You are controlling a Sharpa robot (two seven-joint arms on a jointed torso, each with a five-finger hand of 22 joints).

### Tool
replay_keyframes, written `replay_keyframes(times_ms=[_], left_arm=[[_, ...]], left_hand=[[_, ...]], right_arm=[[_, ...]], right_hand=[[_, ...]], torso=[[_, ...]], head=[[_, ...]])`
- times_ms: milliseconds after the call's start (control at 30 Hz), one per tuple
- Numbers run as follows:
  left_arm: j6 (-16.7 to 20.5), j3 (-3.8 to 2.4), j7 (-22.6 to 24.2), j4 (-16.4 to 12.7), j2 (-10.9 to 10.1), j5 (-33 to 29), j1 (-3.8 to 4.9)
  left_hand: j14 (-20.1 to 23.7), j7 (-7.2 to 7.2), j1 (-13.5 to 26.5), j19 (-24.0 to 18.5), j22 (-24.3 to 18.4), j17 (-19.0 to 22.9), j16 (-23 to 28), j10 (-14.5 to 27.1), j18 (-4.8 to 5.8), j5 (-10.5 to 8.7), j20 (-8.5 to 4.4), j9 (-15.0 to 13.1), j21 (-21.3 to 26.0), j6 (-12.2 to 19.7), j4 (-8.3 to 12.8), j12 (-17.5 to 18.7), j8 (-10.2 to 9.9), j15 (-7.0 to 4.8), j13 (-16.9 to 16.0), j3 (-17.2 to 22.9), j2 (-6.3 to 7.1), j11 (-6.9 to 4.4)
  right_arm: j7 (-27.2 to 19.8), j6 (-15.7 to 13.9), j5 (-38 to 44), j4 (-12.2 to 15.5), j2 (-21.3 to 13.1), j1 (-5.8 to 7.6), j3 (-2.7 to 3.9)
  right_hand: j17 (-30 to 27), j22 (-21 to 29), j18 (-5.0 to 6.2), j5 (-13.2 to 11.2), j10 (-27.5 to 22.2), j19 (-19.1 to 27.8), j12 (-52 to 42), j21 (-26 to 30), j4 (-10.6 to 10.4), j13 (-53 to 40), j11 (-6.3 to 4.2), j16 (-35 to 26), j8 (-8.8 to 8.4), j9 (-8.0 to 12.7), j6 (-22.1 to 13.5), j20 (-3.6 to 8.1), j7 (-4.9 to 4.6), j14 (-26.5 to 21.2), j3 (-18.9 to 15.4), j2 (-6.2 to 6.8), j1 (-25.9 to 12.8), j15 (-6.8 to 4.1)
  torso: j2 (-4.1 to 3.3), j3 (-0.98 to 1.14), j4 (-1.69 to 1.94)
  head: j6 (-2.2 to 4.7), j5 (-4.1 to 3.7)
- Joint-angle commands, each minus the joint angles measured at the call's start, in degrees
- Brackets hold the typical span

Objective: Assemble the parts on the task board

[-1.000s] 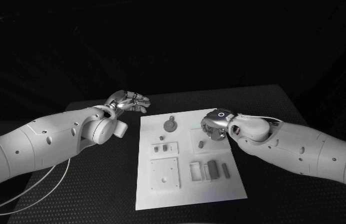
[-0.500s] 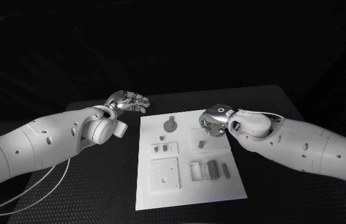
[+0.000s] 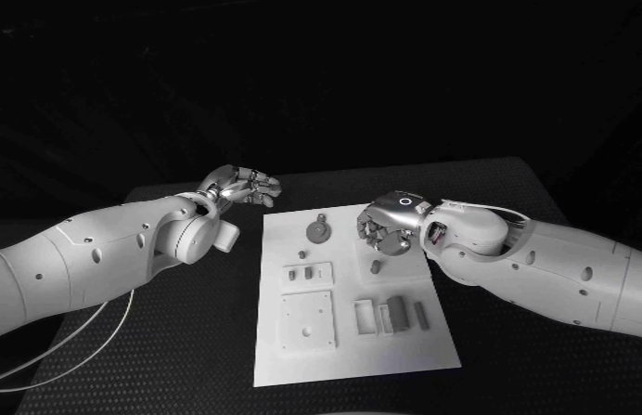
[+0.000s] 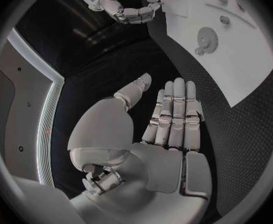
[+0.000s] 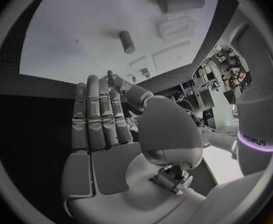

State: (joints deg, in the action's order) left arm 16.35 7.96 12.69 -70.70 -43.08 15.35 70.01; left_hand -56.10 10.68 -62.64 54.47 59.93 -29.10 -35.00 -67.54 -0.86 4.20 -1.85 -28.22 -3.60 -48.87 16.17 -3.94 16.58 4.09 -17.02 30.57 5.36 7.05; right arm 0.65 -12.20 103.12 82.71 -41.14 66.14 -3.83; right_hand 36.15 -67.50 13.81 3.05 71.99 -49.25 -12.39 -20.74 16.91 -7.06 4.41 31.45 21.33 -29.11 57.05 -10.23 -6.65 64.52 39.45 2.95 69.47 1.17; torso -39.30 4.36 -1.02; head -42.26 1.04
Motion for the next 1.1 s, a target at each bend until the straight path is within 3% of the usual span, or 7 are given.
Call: replay_keyframes(times_ms=[33, 267, 467, 533, 733, 900, 1100], left_arm=[[0.0, -0.06, 0.5, 0.1, 0.2, -0.5, 0.11], [0.2, -0.06, 0.6, 0.5, 0.5, -0.6, 0.11], [0.4, -0.06, 0.6, 1.0, 1.0, -0.7, 0.14], [0.4, -0.06, 0.6, 1.2, 1.2, -0.8, 0.18], [0.4, -0.06, 0.7, 1.6, 1.6, -0.9, 0.27], [0.6, -0.06, 0.7, 1.9, 1.9, -0.9, 0.32], [0.5, -0.06, 0.7, 1.9, 2.0, -0.9, 0.35]], left_hand=[[-0.4, -0.04, 0.6, 0.3, -0.1, -0.1, 0.2, 0.4, 0.18, 0.35, 0.21, 0.1, -0.2, 0.3, 0.0, 0.0, -0.1, -0.10, 0.1, -0.5, 0.08, -0.18], [-0.5, -0.04, 0.6, 0.3, -0.1, -0.1, 0.2, 0.3, 0.18, 0.36, 0.20, 0.1, -0.3, 0.3, 0.0, 0.0, -0.1, -0.11, 0.1, -0.5, 0.05, -0.19], [-0.5, -0.04, 0.6, 0.4, -0.2, -0.2, 0.3, 0.3, 0.17, 0.36, 0.19, 0.1, -0.3, 0.3, 0.0, 0.0, -0.1, -0.13, 0.1, -0.5, 0.04, -0.21], [-0.5, -0.04, 0.6, 0.4, -0.2, -0.2, 0.3, 0.3, 0.17, 0.36, 0.19, 0.1, -0.3, 0.3, 0.0, 0.0, -0.1, -0.13, 0.1, -0.5, 0.04, -0.21], [-0.6, -0.05, 0.5, 0.4, -0.2, -0.2, 0.3, 0.3, 0.17, 0.37, 0.18, 0.0, -0.3, 0.3, 0.0, -0.1, -0.1, -0.14, 0.1, -0.5, 0.04, -0.22], [-0.6, -0.06, 0.5, 0.4, -0.3, -0.3, 0.3, 0.2, 0.17, 0.37, 0.17, 0.0, -0.3, 0.3, 0.0, -0.1, 0.0, -0.15, 0.1, -0.5, 0.02, -0.24], [-0.6, -0.06, 0.6, 0.5, -0.3, -0.3, 0.4, 0.2, 0.17, 0.37, 0.17, 0.0, -0.3, 0.3, 0.0, -0.1, 0.0, -0.16, 0.1, -0.5, 0.01, -0.24]], right_arm=[[-3.1, -2.8, -5.0, 2.1, 0.4, -0.21, 0.01], [-5.7, -6.4, -8.4, 4.6, 1.4, -2.05, 0.00], [-6.8, -7.2, -9.3, 4.3, 3.0, -4.63, -0.10], [-7.6, -7.5, -8.1, 3.8, 3.9, -5.80, -0.13], [-8.3, -7.8, -6.9, 2.4, 5.5, -8.12, -0.29], [-8.6, -7.8, -5.9, 1.2, 6.6, -9.18, -0.43], [-8.4, -7.6, -3.3, 0.0, 6.9, -9.50, -0.72]], right_hand=[[0.1, -0.1, 1.19, -0.2, 0.4, -0.4, 0.0, -0.1, -0.1, -0.1, 0.04, 0.2, 0.19, -0.1, 0.4, 0.07, 0.05, 0.4, 0.1, 0.13, 0.2, 0.13], [0.2, -0.1, 1.19, -0.2, 0.3, -0.4, 0.1, -0.1, -0.1, -0.1, 0.07, 0.1, 0.14, -0.1, 0.3, 0.08, 0.02, 0.4, 0.2, 0.10, 0.2, 0.15], [0.2, -0.1, 1.19, -0.2, 0.3, -0.5, 0.1, -0.1, -0.1, -0.1, 0.08, 0.1, 0.12, -0.1, 0.3, 0.09, 0.01, 0.4, 0.2, 0.09, 0.2, 0.16], [0.2, -0.1, 1.18, -0.2, 0.3, -0.5, 0.1, -0.1, -0.1, -0.1, 0.09, 0.0, 0.11, -0.1, 0.3, 0.09, 0.00, 0.4, 0.2, 0.08, 0.2, 0.17], [0.3, -0.1, 1.18, -0.2, 0.3, -0.5, 0.2, 0.0, -0.1, -0.2, 0.10, 0.0, 0.09, -0.1, 0.3, 0.10, 0.00, 0.4, 0.2, 0.06, 0.2, 0.18], [0.3, -0.1, 1.18, -0.2, 0.3, -0.5, 0.2, 0.0, -0.1, -0.2, 0.10, 0.0, 0.09, -0.2, 0.2, 0.11, 0.00, 0.4, 0.2, 0.05, 0.2, 0.18], [0.4, -0.1, 1.19, -0.2, 0.3, -0.5, 0.2, 0.0, -0.1, -0.2, 0.11, 0.0, 0.08, -0.2, 0.2, 0.12, 0.00, 0.4, 0.2, 0.07, 0.2, 0.18]], torso=[[0.04, 0.06, 0.07], [0.04, -0.08, -0.03], [0.04, -0.09, 0.07], [0.01, -0.06, 0.09], [0.02, -0.05, 0.10], [0.03, -0.05, 0.09], [0.02, -0.08, 0.07]], head=[[-0.44, 0.92], [-1.14, 3.00], [-2.03, 4.95], [-2.43, 6.08], [-3.32, 7.74], [-4.05, 9.04], [-4.49, 9.73]])
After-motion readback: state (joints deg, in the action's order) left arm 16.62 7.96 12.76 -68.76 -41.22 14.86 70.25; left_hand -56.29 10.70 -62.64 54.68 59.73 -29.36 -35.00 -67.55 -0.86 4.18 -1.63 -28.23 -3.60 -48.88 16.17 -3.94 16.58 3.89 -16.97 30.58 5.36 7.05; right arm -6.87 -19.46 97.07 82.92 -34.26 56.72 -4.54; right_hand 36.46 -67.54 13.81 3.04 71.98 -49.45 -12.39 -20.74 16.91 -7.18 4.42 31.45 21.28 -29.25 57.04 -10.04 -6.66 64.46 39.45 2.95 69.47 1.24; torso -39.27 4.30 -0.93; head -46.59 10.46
